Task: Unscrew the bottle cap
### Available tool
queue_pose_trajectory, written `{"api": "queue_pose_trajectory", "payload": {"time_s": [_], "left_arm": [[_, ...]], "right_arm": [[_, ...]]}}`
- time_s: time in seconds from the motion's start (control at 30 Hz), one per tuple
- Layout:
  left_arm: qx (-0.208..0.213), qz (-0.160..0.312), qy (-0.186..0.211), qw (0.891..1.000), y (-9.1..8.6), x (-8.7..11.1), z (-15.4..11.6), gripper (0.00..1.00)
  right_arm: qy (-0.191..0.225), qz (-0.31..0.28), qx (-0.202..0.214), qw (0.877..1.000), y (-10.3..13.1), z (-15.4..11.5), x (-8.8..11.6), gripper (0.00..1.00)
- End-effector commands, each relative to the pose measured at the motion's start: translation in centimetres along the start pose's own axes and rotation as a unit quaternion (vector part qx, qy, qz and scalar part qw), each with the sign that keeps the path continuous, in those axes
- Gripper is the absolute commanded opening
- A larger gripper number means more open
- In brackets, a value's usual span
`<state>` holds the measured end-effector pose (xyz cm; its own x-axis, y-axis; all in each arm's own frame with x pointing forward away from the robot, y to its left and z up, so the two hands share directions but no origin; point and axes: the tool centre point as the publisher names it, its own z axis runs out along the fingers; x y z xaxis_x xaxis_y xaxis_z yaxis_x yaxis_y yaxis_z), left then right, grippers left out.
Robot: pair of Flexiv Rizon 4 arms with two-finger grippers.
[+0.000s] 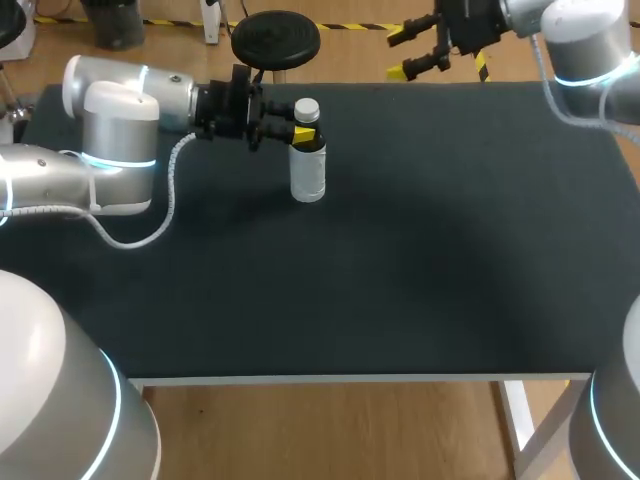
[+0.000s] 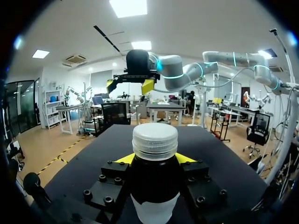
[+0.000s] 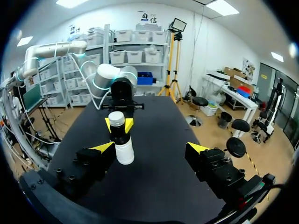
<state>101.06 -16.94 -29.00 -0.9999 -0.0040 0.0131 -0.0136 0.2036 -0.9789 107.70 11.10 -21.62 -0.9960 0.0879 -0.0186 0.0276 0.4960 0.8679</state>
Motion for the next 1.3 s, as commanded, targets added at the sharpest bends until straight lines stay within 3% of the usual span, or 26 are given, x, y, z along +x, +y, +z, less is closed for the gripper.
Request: {"api": "queue_pose_trajectory", "payload": {"time_s": [0.03,0.53,1.3], "left_arm": [[-0.001,0.0,0.0,1.0,0.0,0.0,-0.1,0.0],[-0.001,0.0,0.0,1.0,0.0,0.0,-0.1,0.0],[-0.001,0.0,0.0,1.0,0.0,0.0,-0.1,0.0]], "right_arm": [[0.028,0.001,-0.005,1.0,0.1,1.9,0.7,1.0],[0.022,0.008,0.001,1.0,0.8,7.3,4.9,1.0],[0.067,0.008,0.004,0.998,2.1,12.5,6.2,1.0]]}}
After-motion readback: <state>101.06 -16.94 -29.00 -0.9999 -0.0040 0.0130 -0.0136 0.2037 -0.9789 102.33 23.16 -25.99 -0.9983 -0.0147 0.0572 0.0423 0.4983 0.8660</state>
